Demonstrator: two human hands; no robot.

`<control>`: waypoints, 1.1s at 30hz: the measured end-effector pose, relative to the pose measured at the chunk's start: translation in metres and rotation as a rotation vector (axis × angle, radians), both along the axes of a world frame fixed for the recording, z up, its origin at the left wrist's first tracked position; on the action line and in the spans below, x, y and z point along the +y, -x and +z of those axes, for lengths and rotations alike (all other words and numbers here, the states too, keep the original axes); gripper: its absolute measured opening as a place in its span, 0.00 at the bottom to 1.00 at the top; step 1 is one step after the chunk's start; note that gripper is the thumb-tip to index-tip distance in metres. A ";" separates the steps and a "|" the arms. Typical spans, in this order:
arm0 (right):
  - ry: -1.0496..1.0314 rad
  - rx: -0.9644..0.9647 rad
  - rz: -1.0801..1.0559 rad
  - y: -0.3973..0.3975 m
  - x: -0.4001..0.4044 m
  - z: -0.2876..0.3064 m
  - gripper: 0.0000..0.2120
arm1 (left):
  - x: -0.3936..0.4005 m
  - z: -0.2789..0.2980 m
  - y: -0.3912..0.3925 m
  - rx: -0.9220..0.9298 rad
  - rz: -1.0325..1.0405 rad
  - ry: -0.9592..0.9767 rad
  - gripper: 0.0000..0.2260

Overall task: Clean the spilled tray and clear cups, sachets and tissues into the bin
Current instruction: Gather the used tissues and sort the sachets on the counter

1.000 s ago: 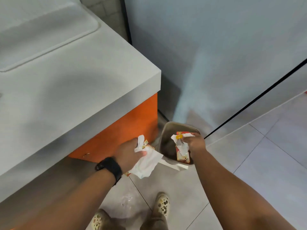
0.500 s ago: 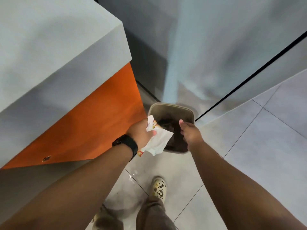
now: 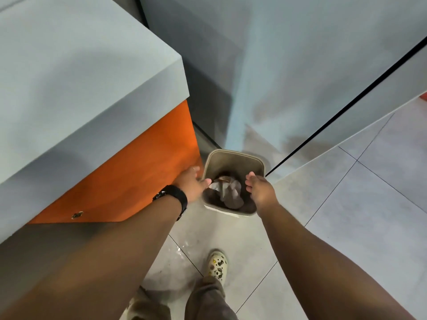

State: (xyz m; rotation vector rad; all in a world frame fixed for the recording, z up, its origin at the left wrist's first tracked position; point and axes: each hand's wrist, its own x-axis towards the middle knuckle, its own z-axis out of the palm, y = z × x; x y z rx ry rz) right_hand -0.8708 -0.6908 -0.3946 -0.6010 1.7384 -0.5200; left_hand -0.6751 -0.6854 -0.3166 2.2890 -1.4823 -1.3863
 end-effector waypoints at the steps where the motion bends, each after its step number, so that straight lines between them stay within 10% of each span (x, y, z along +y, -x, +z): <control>1: 0.014 0.006 0.017 -0.003 0.000 0.004 0.17 | 0.004 0.004 -0.007 -0.003 0.008 -0.006 0.25; 25: 0.546 0.001 0.781 -0.218 0.069 0.227 0.08 | 0.152 0.196 -0.189 -0.041 0.093 0.104 0.21; 33: 0.717 -0.055 0.866 -0.329 0.138 0.271 0.08 | 0.244 0.240 -0.279 -0.019 0.196 0.212 0.06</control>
